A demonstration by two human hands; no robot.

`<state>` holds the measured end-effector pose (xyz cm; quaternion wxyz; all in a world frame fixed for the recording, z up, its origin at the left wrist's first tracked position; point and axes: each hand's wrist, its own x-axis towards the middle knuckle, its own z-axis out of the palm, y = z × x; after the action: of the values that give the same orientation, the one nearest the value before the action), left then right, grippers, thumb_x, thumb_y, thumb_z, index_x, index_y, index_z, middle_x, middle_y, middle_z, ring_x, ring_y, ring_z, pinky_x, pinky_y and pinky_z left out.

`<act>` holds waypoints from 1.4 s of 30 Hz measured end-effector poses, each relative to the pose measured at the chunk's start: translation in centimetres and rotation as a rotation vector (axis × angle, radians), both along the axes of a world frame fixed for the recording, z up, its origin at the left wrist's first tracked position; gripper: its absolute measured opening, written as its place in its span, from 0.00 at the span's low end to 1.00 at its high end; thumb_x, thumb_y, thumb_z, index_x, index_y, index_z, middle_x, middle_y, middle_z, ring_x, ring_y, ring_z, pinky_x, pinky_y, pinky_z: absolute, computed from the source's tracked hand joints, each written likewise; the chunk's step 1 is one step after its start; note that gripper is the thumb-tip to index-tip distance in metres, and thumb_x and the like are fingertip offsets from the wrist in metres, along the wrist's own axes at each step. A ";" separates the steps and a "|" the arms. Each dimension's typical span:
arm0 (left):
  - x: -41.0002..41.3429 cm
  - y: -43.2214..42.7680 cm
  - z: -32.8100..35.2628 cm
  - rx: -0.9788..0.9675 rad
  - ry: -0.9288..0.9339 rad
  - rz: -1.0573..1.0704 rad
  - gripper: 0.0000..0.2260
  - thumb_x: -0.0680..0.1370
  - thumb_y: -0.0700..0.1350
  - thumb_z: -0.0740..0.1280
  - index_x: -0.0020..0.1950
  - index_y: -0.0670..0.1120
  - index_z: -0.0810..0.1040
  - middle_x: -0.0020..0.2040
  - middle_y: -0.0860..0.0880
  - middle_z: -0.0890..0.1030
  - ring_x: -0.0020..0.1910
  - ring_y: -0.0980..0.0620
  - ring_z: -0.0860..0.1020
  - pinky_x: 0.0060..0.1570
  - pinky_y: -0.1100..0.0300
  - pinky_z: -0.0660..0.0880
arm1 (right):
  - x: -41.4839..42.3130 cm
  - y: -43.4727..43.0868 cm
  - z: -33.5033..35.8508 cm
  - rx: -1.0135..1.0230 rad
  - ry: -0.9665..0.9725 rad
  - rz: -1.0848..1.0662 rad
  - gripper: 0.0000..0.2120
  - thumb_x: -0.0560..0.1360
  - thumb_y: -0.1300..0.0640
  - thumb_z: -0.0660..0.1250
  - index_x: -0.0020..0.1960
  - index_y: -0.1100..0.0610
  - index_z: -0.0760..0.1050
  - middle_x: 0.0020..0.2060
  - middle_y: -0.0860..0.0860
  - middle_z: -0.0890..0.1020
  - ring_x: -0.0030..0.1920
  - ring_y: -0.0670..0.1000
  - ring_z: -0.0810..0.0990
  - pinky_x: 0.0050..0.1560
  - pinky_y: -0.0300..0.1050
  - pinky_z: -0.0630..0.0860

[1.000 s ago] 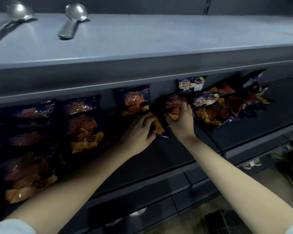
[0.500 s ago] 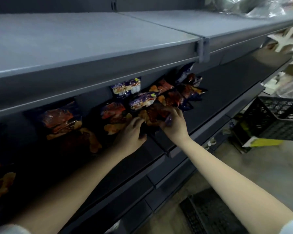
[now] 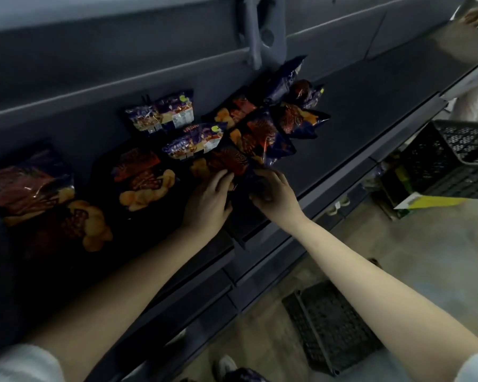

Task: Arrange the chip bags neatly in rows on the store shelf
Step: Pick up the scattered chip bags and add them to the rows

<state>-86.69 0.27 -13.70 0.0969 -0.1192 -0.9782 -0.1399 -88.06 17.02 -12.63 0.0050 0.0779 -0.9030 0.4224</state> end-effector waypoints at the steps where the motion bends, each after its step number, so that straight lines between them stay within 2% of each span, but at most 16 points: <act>1: 0.0 0.0 -0.1 0.015 0.004 0.002 0.29 0.74 0.42 0.69 0.73 0.45 0.63 0.74 0.48 0.62 0.69 0.45 0.67 0.62 0.54 0.70 | -0.2 0.2 -0.2 -0.014 0.012 -0.008 0.24 0.73 0.60 0.69 0.68 0.54 0.68 0.65 0.53 0.68 0.58 0.51 0.75 0.53 0.34 0.69; 6: 0.4 0.0 0.0 0.078 0.062 -0.013 0.25 0.74 0.39 0.67 0.71 0.45 0.68 0.72 0.49 0.68 0.65 0.45 0.73 0.55 0.52 0.76 | -0.7 0.8 -0.4 -0.126 0.051 -0.103 0.20 0.73 0.63 0.66 0.64 0.56 0.71 0.58 0.54 0.74 0.58 0.51 0.75 0.52 0.34 0.71; 9: 0.5 -0.2 1.1 0.141 0.122 -0.022 0.23 0.72 0.37 0.69 0.67 0.43 0.73 0.67 0.47 0.74 0.60 0.44 0.77 0.47 0.50 0.80 | -0.8 0.7 0.2 -0.216 0.084 -0.103 0.18 0.74 0.67 0.63 0.63 0.58 0.71 0.58 0.55 0.74 0.58 0.52 0.76 0.47 0.24 0.69; 11: 0.6 -0.2 2.3 0.189 0.160 -0.009 0.22 0.72 0.37 0.69 0.66 0.43 0.74 0.64 0.45 0.76 0.57 0.44 0.79 0.46 0.50 0.80 | -0.7 0.4 1.3 -0.284 0.127 -0.114 0.17 0.76 0.67 0.63 0.64 0.58 0.68 0.59 0.56 0.73 0.56 0.52 0.76 0.45 0.23 0.69; 13: 0.8 0.0 3.4 0.239 0.201 -0.027 0.21 0.72 0.37 0.69 0.65 0.42 0.75 0.63 0.44 0.77 0.57 0.43 0.79 0.49 0.50 0.80 | -0.5 -0.1 2.5 -0.358 0.161 -0.166 0.21 0.77 0.61 0.64 0.68 0.58 0.63 0.62 0.56 0.72 0.57 0.52 0.76 0.47 0.28 0.73; 15: 1.2 0.3 4.5 0.277 0.242 -0.070 0.22 0.71 0.36 0.70 0.65 0.40 0.75 0.62 0.43 0.78 0.58 0.44 0.79 0.53 0.51 0.78 | -0.2 -0.8 3.6 -0.446 0.133 -0.229 0.29 0.77 0.53 0.66 0.73 0.56 0.57 0.64 0.53 0.73 0.60 0.52 0.76 0.57 0.40 0.75; 17: 1.6 0.3 5.4 0.305 0.295 -0.107 0.21 0.70 0.35 0.71 0.63 0.39 0.76 0.60 0.42 0.79 0.57 0.44 0.79 0.54 0.53 0.78 | 0.4 -1.6 4.7 -0.556 0.059 -0.269 0.37 0.74 0.47 0.68 0.75 0.53 0.53 0.63 0.50 0.74 0.61 0.51 0.76 0.61 0.52 0.75; 21: 3.2 -1.1 7.1 0.332 0.409 -0.111 0.19 0.71 0.38 0.70 0.62 0.40 0.77 0.58 0.43 0.81 0.54 0.46 0.81 0.50 0.54 0.80 | 2.1 -3.6 6.5 -0.720 0.065 -0.279 0.40 0.71 0.45 0.70 0.75 0.50 0.53 0.60 0.48 0.77 0.60 0.48 0.77 0.61 0.55 0.75; 24: 5.5 -3.5 8.6 0.330 0.539 -0.106 0.19 0.73 0.42 0.66 0.63 0.39 0.76 0.60 0.43 0.79 0.56 0.48 0.80 0.54 0.62 0.76 | 3.7 -6.2 8.3 -0.879 0.074 -0.239 0.43 0.64 0.38 0.73 0.72 0.51 0.60 0.58 0.46 0.78 0.61 0.48 0.76 0.63 0.56 0.73; 28: 9.2 -7.8 9.5 0.287 0.624 -0.080 0.19 0.76 0.44 0.66 0.66 0.41 0.74 0.65 0.44 0.76 0.61 0.50 0.77 0.55 0.59 0.77 | 6.5 -11.8 9.6 -0.994 0.002 -0.017 0.29 0.62 0.40 0.73 0.58 0.52 0.73 0.56 0.52 0.80 0.60 0.52 0.78 0.67 0.58 0.70; 31: 12.5 -11.6 9.6 0.268 0.624 -0.014 0.20 0.76 0.47 0.64 0.67 0.42 0.73 0.66 0.46 0.74 0.63 0.51 0.75 0.56 0.57 0.77 | 9.0 -16.5 9.4 -1.088 -0.104 0.126 0.28 0.65 0.46 0.73 0.62 0.54 0.71 0.55 0.52 0.81 0.60 0.54 0.78 0.63 0.55 0.73; 35: 17.6 -17.2 9.2 0.201 0.638 0.079 0.19 0.76 0.51 0.64 0.65 0.44 0.76 0.65 0.47 0.76 0.62 0.51 0.76 0.56 0.55 0.77 | 11.8 -21.7 8.8 -1.084 -0.243 0.240 0.19 0.74 0.58 0.67 0.63 0.55 0.69 0.51 0.51 0.80 0.51 0.50 0.81 0.45 0.40 0.78; 37: 20.0 -20.0 9.4 0.198 0.620 0.146 0.20 0.76 0.52 0.63 0.66 0.44 0.74 0.67 0.47 0.74 0.65 0.50 0.73 0.62 0.52 0.72 | 13.2 -24.1 8.7 -1.072 -0.326 0.267 0.21 0.73 0.59 0.67 0.65 0.55 0.69 0.51 0.51 0.81 0.52 0.50 0.81 0.51 0.44 0.77; 38: 21.2 -21.4 9.6 0.229 0.604 0.211 0.22 0.76 0.52 0.63 0.67 0.44 0.72 0.68 0.46 0.73 0.67 0.49 0.71 0.65 0.52 0.69 | 13.8 -25.3 8.5 -1.056 -0.363 0.288 0.22 0.73 0.59 0.67 0.66 0.56 0.69 0.52 0.52 0.81 0.53 0.51 0.81 0.54 0.46 0.77; 40: 23.5 -24.2 10.2 0.381 0.568 0.393 0.24 0.76 0.53 0.63 0.70 0.45 0.69 0.69 0.46 0.71 0.68 0.49 0.69 0.68 0.57 0.64 | 15.3 -27.6 8.3 -1.018 -0.424 0.376 0.17 0.73 0.60 0.66 0.62 0.57 0.72 0.48 0.52 0.82 0.49 0.51 0.81 0.51 0.47 0.77; 42: 25.9 -26.7 11.0 0.707 0.473 0.560 0.25 0.76 0.51 0.67 0.71 0.46 0.67 0.68 0.48 0.71 0.67 0.54 0.69 0.67 0.63 0.64 | 16.8 -29.7 8.2 -0.962 -0.461 0.475 0.12 0.71 0.59 0.67 0.55 0.56 0.75 0.42 0.49 0.84 0.44 0.49 0.83 0.45 0.45 0.77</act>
<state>-60.78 -26.47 -2.75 0.3841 0.1592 -0.8166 -0.4003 -71.24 -12.69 -4.43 -0.2516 0.1733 -0.5452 0.7807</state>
